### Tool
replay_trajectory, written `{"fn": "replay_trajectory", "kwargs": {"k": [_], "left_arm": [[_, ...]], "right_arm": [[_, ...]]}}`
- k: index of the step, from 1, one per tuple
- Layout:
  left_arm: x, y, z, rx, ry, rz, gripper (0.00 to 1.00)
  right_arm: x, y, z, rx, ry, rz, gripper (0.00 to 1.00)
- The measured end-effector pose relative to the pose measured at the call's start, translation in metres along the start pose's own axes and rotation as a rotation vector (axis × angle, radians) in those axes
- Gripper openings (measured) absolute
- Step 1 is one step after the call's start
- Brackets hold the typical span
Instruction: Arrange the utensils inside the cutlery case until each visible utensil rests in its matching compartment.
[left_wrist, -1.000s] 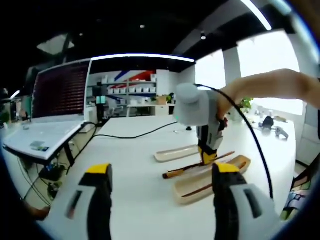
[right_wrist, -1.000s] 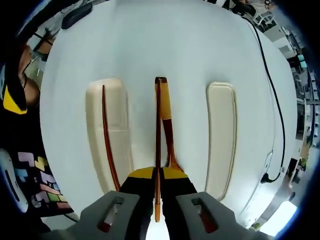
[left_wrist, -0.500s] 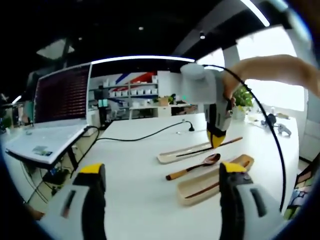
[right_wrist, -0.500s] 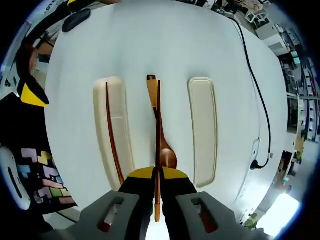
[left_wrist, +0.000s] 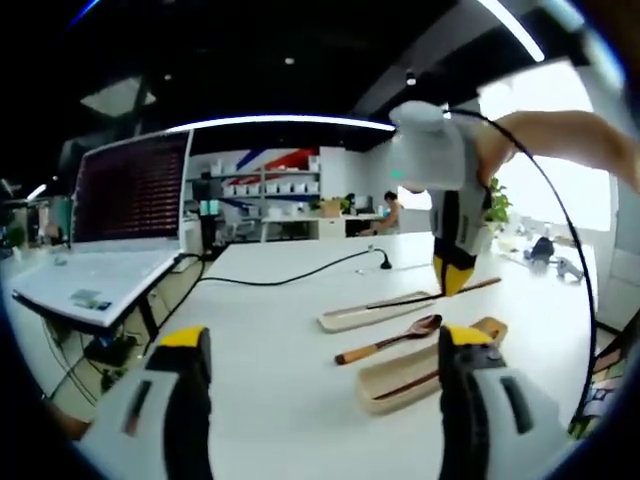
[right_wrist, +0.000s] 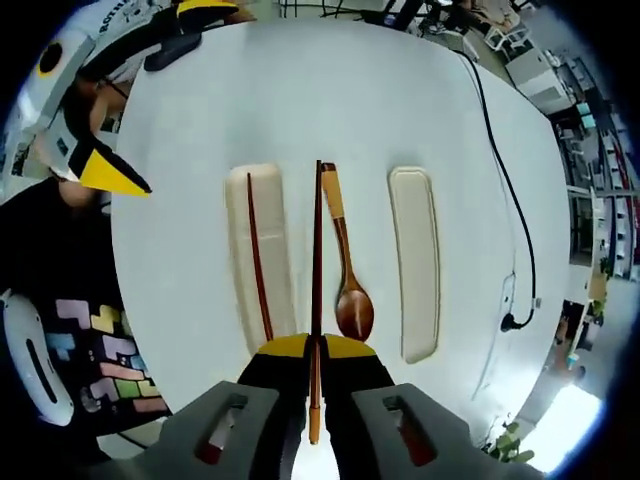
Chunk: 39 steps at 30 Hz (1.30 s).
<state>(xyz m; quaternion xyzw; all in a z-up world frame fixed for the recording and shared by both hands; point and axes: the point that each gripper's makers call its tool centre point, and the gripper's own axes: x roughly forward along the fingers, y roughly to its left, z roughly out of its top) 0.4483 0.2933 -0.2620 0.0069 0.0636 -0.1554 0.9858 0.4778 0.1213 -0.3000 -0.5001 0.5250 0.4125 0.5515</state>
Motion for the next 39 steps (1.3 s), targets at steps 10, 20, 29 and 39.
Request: {"fn": "replay_trajectory", "kwargs": {"k": [10, 20, 29, 39], "left_arm": [[-0.001, 0.001, -0.001, 0.002, 0.002, 0.004, 1.0], [-0.002, 0.002, -0.001, 0.002, 0.004, 0.007, 1.0], [-0.004, 0.003, 0.001, 0.002, 0.0, 0.004, 1.0], [0.001, 0.007, -0.001, -0.003, 0.009, 0.014, 0.99]], "right_arm": [[0.007, 0.02, -0.006, -0.024, 0.028, 0.026, 0.01], [0.026, 0.039, -0.003, -0.034, 0.022, 0.097, 0.01], [0.048, 0.047, -0.003, -0.041, 0.022, 0.145, 0.01], [0.055, 0.051, 0.003, -0.069, 0.024, 0.173, 0.02]]}}
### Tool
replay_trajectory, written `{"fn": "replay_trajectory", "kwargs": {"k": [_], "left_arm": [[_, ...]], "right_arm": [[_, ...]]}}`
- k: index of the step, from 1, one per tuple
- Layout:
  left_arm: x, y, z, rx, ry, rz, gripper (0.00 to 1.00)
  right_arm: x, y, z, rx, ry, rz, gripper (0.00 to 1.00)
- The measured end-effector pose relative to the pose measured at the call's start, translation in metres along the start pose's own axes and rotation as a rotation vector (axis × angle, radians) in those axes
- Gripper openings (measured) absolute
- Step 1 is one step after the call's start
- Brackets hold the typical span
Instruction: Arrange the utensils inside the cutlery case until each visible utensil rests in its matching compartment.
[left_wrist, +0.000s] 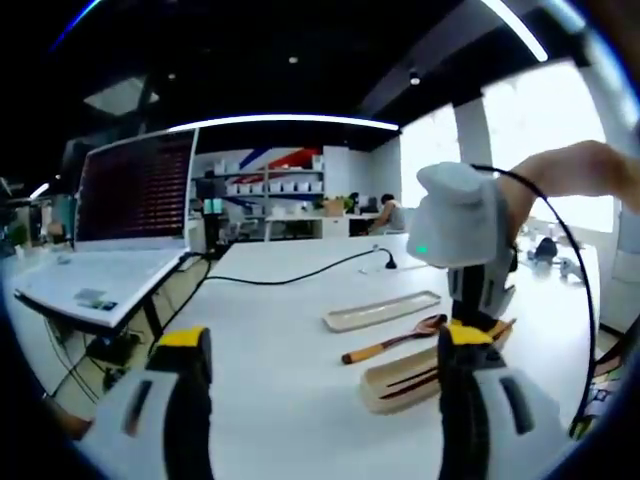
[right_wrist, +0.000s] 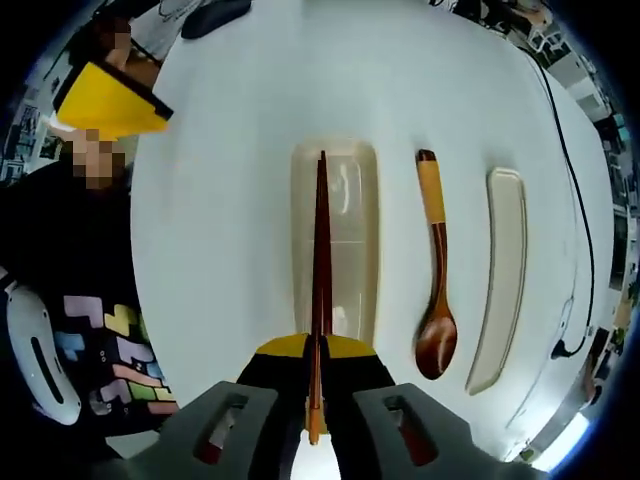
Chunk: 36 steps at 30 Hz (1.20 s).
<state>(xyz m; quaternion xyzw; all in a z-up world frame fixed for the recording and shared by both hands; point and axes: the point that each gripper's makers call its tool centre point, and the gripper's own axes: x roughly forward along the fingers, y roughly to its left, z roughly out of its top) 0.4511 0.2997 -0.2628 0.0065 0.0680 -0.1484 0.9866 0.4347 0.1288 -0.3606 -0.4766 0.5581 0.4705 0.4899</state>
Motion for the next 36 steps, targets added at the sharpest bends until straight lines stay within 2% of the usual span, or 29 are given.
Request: {"fn": "replay_trajectory", "kwargs": {"k": [6, 17, 36], "left_arm": [[0.002, -0.005, -0.002, 0.005, 0.006, -0.014, 0.99], [0.004, 0.0, -0.001, 0.002, 0.01, -0.005, 0.99], [0.008, -0.003, -0.004, 0.006, 0.026, -0.013, 0.98]], "right_arm": [[-0.002, -0.006, 0.002, 0.008, -0.001, -0.016, 0.02], [-0.001, -0.012, 0.017, -0.021, -0.015, -0.022, 0.02], [0.006, -0.018, 0.019, -0.014, -0.035, -0.036, 0.03]]}}
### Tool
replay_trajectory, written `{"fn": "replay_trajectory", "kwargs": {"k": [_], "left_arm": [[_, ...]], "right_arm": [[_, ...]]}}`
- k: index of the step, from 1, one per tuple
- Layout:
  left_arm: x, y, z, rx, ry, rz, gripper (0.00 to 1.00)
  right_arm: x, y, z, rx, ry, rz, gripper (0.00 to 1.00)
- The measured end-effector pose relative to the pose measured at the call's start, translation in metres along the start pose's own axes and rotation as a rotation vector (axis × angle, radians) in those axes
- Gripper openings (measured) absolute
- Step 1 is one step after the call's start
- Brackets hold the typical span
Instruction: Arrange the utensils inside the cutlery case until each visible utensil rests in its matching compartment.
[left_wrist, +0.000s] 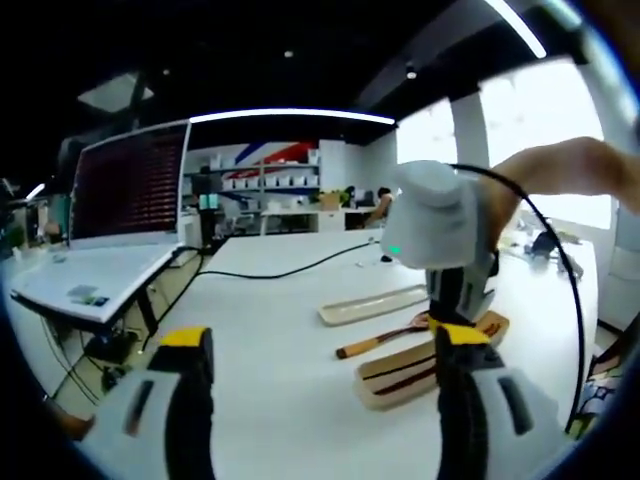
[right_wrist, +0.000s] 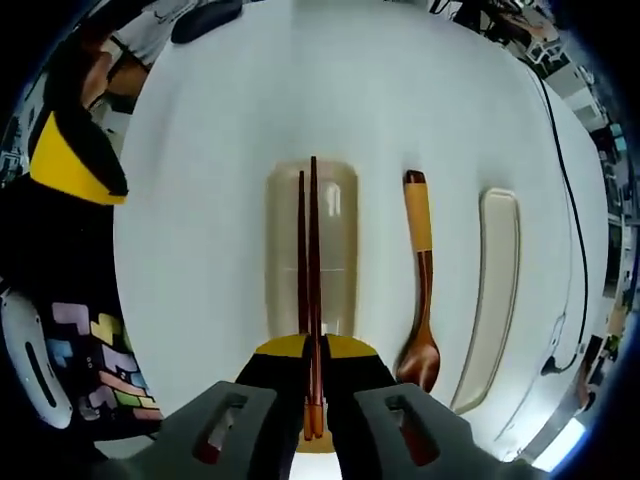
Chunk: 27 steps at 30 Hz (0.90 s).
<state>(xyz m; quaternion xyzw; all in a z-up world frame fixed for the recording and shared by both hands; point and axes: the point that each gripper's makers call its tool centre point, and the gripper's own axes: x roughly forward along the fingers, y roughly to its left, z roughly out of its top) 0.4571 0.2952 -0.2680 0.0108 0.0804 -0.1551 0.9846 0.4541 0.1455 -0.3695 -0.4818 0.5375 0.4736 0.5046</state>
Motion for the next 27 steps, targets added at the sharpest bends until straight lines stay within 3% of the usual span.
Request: {"fn": "replay_trajectory", "kwargs": {"k": [19, 27], "left_arm": [[0.0, 0.002, -0.003, 0.0, 0.01, 0.006, 0.98], [0.001, 0.002, -0.004, 0.002, 0.015, 0.004, 0.98]], "right_arm": [[0.002, 0.0, -0.004, -0.01, 0.004, -0.006, 0.06], [-0.009, -0.005, -0.003, -0.01, -0.014, -0.023, 0.06]]}}
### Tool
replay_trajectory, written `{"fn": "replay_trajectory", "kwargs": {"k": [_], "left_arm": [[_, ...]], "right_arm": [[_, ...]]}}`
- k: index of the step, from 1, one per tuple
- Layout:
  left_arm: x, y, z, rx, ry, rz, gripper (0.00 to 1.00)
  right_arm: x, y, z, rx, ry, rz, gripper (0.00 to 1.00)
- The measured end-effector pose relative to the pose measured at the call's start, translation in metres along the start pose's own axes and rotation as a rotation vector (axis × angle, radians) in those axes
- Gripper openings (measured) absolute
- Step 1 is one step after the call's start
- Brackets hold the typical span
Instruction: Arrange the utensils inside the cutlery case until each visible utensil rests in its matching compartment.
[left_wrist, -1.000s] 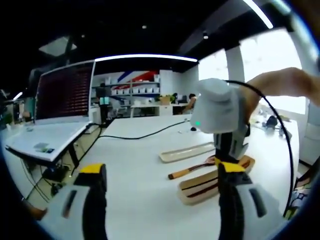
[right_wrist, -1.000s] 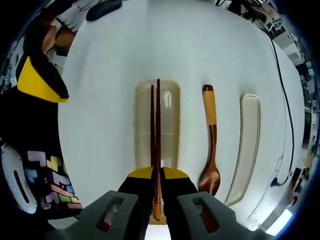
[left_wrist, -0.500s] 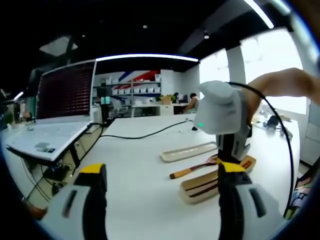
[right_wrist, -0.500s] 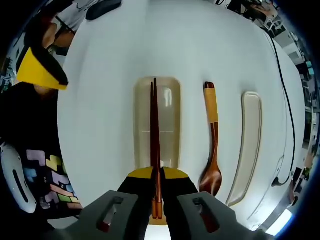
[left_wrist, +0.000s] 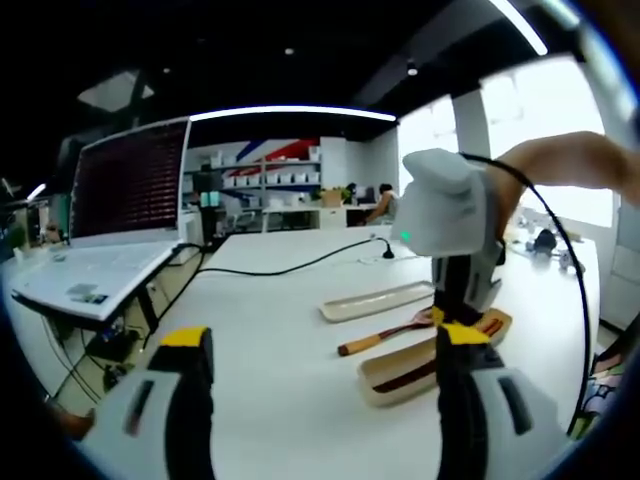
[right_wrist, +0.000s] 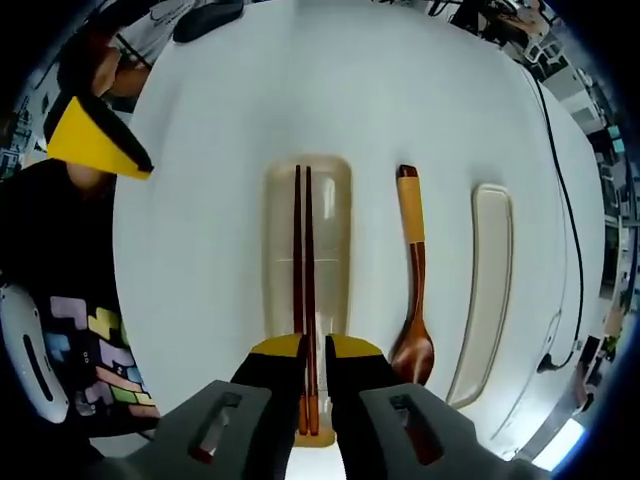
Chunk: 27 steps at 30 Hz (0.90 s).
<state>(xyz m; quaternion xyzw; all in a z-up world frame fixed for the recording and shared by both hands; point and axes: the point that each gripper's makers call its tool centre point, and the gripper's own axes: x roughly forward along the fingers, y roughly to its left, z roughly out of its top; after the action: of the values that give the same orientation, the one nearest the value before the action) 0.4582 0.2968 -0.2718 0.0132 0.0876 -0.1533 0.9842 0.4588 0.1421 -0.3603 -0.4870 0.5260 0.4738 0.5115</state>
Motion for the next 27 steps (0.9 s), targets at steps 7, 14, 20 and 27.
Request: {"fn": "replay_trajectory", "kwargs": {"k": [7, 14, 20, 27], "left_arm": [[0.001, -0.001, -0.002, 0.003, 0.006, -0.003, 0.98], [0.002, -0.001, -0.002, 0.003, 0.01, -0.005, 0.97], [0.003, -0.003, -0.003, 0.003, 0.015, -0.007, 0.97], [0.005, -0.007, -0.005, 0.008, 0.023, -0.017, 0.97]], "right_arm": [[-0.006, -0.015, 0.0, 0.065, -0.028, -0.019, 0.07], [-0.012, -0.041, -0.015, 0.153, -0.052, -0.059, 0.07], [-0.009, -0.066, -0.029, 0.235, -0.08, -0.079, 0.08], [-0.009, -0.089, -0.056, 0.301, -0.094, -0.121, 0.08]]}}
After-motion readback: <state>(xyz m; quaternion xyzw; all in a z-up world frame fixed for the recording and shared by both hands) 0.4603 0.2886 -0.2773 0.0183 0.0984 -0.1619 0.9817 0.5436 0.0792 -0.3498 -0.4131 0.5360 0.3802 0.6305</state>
